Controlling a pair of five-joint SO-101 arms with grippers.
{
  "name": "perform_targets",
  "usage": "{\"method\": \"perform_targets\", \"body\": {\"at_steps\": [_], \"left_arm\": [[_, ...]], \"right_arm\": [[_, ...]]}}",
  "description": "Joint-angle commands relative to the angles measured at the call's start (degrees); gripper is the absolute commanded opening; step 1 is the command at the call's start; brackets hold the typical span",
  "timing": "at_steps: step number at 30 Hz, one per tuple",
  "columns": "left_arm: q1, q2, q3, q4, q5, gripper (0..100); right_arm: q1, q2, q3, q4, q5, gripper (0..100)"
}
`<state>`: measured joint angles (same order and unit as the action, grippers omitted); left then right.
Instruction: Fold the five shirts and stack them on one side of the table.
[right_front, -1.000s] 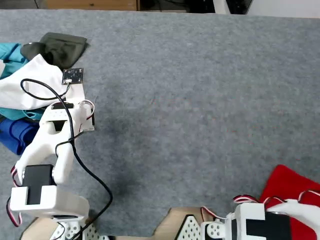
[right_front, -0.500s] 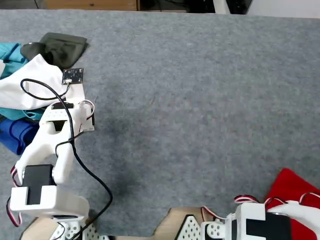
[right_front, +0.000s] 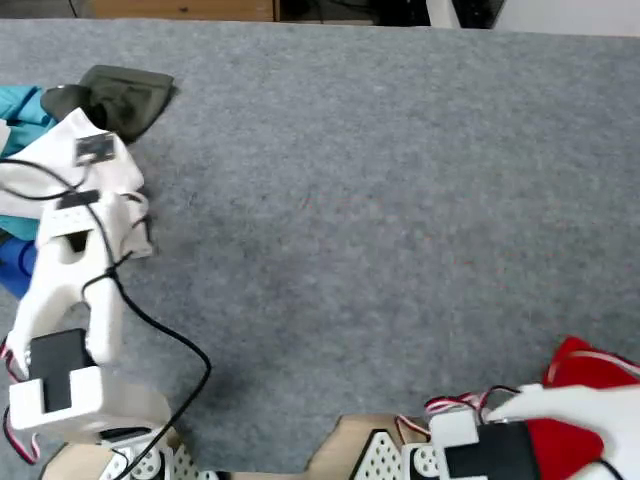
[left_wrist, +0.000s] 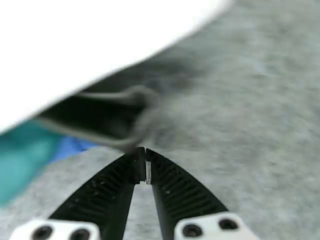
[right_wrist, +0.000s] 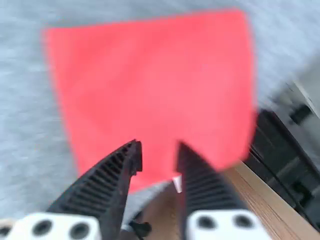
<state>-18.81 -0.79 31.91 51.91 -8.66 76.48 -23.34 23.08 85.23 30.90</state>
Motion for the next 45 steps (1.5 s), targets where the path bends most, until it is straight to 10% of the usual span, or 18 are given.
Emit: {"method": "perform_targets", "body": {"at_steps": [1, 7, 12, 34, 45], "left_arm": [[-0.9, -2.4, 0.9, -1.5, 0.4, 2], [8.1, -2.3, 1.8, -1.8, 0.4, 2], [11.6, 0.3, 1.2, -5.8, 0.4, 2], [19.4, 8.8, 3.1, 12.1, -1.0, 2], [15.1, -6.8, 4.9, 9.6, -0.9, 2]], "right_arm": [[-19.1, -2.1, -1.5, 0.4, -8.4, 1.9], [-55.4, 3.9, 2.8, -15.8, -22.5, 0.5], [-69.1, 17.8, 2.6, -31.6, -26.8, 0.5], [-50.2, 45.0, -8.7, -25.1, -10.2, 0.5], [-57.7, 32.1, -12.2, -18.9, -12.2, 0.9]]}}
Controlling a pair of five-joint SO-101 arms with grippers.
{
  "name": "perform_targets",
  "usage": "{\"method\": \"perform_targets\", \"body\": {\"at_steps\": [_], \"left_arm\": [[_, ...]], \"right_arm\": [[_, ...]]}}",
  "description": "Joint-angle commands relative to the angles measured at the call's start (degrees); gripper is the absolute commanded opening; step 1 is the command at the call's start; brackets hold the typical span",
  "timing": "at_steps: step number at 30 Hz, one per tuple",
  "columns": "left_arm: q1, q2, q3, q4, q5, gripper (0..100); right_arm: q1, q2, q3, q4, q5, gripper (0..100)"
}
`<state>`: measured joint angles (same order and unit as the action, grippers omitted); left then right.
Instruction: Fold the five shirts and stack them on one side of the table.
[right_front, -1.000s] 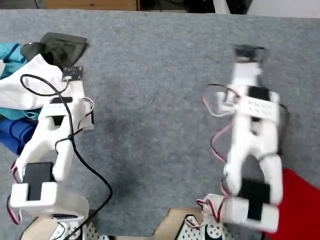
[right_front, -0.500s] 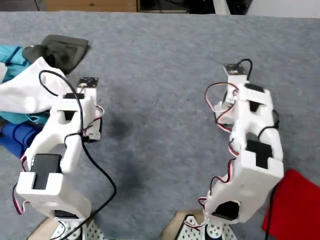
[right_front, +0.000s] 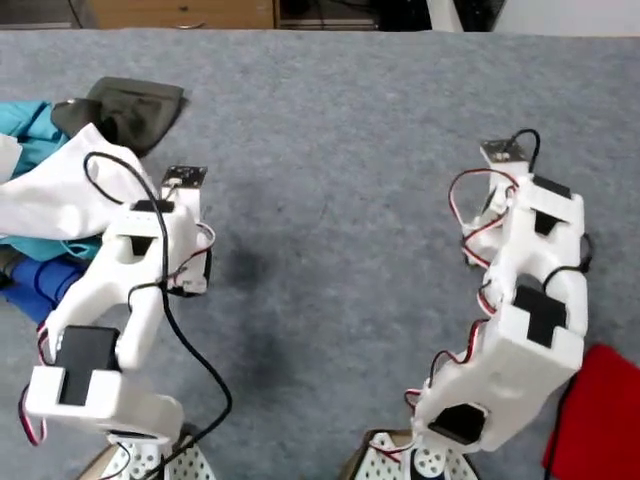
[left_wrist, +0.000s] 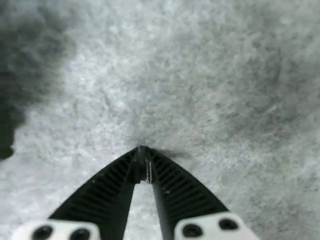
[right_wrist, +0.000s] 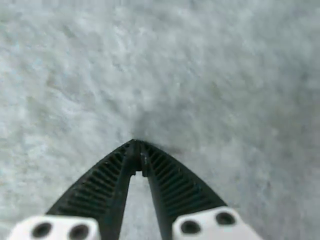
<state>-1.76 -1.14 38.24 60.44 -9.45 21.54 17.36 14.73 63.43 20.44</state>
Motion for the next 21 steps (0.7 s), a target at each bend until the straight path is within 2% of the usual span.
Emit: {"method": "perform_targets", "body": {"at_steps": [1, 4, 7, 10, 14, 21], "left_arm": [[-1.9, -9.2, -2.5, 1.8, -0.1, 2], [-1.4, -17.9, -6.2, 4.0, -0.1, 2], [-2.7, -26.2, -10.5, 4.9, 3.6, 2], [-9.6, -32.3, -14.4, 4.7, 7.8, 7], [-21.9, -33.0, -17.1, 4.4, 8.7, 22], [-40.4, -24.0, -22.9, -1.8, 8.1, 22]], "right_arm": [[-4.1, -11.1, -5.2, 4.1, -2.5, 0.9], [-8.4, -17.4, -10.9, 8.8, -5.3, 4.7], [-13.2, -19.7, -18.3, 15.1, -8.8, 16.7], [-18.1, -18.6, -26.2, 22.0, -10.3, 26.2], [-22.5, -13.8, -33.3, 26.7, -12.4, 27.0], [-27.7, -3.4, -39.3, 28.0, -14.2, 27.0]]}}
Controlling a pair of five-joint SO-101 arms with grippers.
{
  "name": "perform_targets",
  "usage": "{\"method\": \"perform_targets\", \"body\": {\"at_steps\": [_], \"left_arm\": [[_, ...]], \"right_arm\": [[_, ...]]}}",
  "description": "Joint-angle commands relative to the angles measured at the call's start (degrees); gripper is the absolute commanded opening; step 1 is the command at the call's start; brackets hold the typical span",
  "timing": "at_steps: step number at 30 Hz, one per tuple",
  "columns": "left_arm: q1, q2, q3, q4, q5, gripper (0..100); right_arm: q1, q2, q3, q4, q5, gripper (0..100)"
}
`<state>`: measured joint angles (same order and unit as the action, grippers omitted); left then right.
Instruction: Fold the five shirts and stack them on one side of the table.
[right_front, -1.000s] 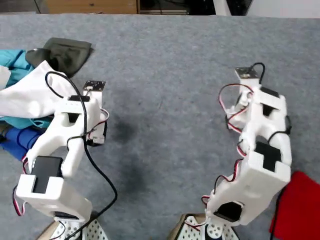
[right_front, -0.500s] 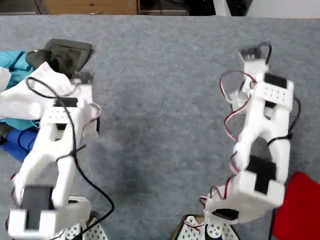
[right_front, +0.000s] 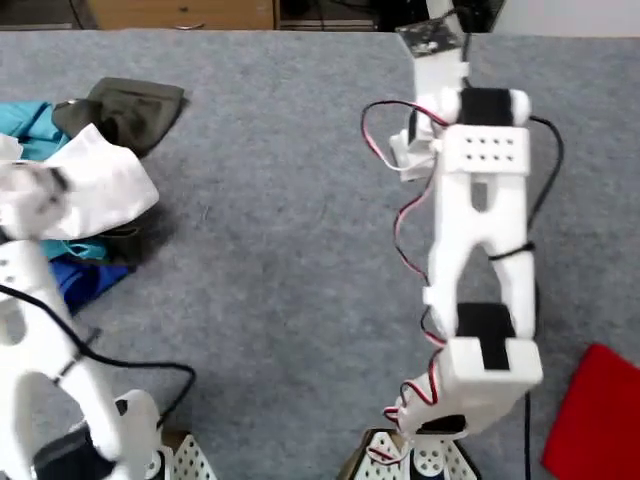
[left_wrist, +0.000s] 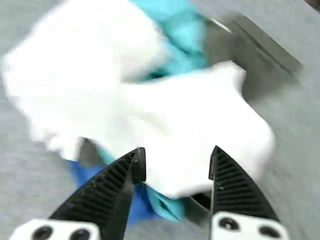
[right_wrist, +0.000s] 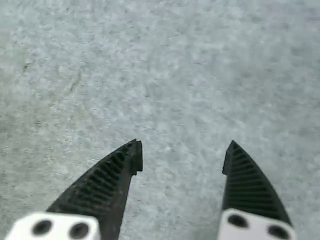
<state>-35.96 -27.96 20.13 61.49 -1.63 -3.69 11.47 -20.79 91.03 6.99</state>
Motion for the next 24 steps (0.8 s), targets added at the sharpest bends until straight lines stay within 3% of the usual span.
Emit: {"method": "perform_targets", "body": {"at_steps": [1, 6, 10, 12, 17, 24], "left_arm": [[-7.6, 5.0, -5.1, -4.0, -0.2, 22], [-8.7, 18.4, -5.9, -9.2, -4.3, 21], [-8.5, 24.5, -6.8, -12.7, -4.2, 8], [-8.5, 23.9, -8.6, -11.0, -4.0, 1], [-6.1, 18.9, -13.3, -5.6, -4.0, 2], [5.0, 4.5, -15.8, -1.2, -4.0, 2]], "right_arm": [[-3.4, 3.9, -4.4, 0.3, -0.8, 27.0], [-6.9, 10.5, -8.9, 0.3, -0.8, 27.1], [-7.6, 14.2, -12.4, 0.4, -0.8, 27.1], [-7.5, 15.3, -13.1, 0.5, -0.8, 27.1], [-7.4, 16.0, -12.6, 0.5, -0.8, 27.1], [-6.6, 16.0, -13.0, 0.4, -0.8, 27.1]]}}
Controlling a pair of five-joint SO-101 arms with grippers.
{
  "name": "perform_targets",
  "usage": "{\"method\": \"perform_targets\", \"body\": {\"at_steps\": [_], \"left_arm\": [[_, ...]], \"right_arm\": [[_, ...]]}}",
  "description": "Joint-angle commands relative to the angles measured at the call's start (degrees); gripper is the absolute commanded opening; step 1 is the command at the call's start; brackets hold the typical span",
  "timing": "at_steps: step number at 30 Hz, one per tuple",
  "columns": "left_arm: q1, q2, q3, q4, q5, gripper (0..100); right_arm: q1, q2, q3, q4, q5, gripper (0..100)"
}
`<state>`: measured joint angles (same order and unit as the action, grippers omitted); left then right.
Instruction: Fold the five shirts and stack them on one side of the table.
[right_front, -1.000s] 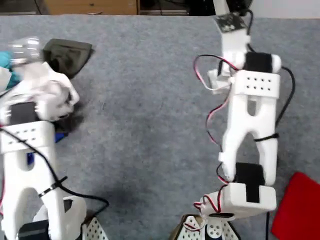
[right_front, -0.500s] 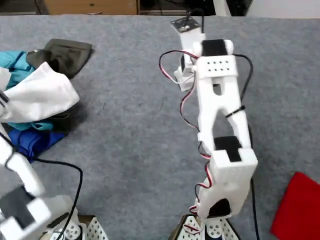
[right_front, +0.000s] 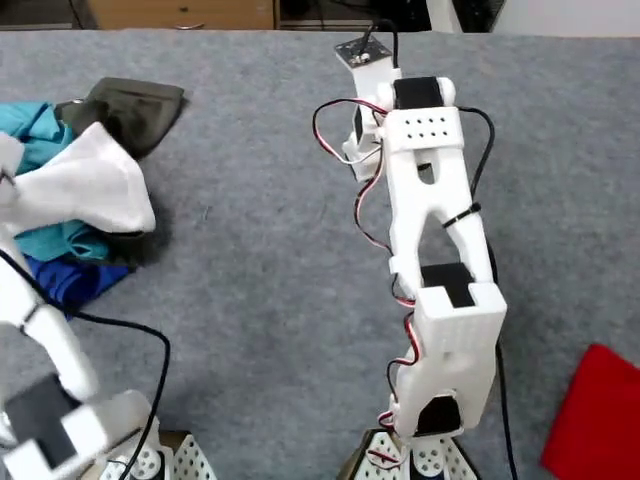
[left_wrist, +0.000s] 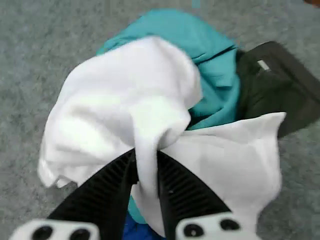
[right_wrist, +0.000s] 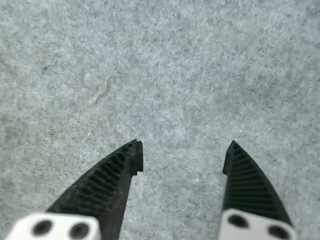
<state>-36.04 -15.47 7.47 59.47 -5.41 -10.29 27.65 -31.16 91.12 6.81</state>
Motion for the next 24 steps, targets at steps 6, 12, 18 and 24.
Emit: {"method": "perform_targets", "body": {"at_steps": [6, 12, 18, 24], "left_arm": [[24.0, -19.3, -1.8, 5.3, -0.2, 2], [47.3, -23.7, 5.6, 6.8, 0.0, 2], [62.8, -21.2, 22.9, 3.7, 4.2, 2], [65.6, -21.1, 25.8, 6.0, 9.9, 20]], "right_arm": [[5.0, -0.1, -2.0, 1.5, -0.2, 27.1], [13.9, -0.1, -2.2, 5.8, 1.1, 27.1], [23.3, -0.1, -2.0, 9.7, 12.8, 27.3], [27.5, -0.1, -1.9, 10.6, 19.9, 27.4]]}}
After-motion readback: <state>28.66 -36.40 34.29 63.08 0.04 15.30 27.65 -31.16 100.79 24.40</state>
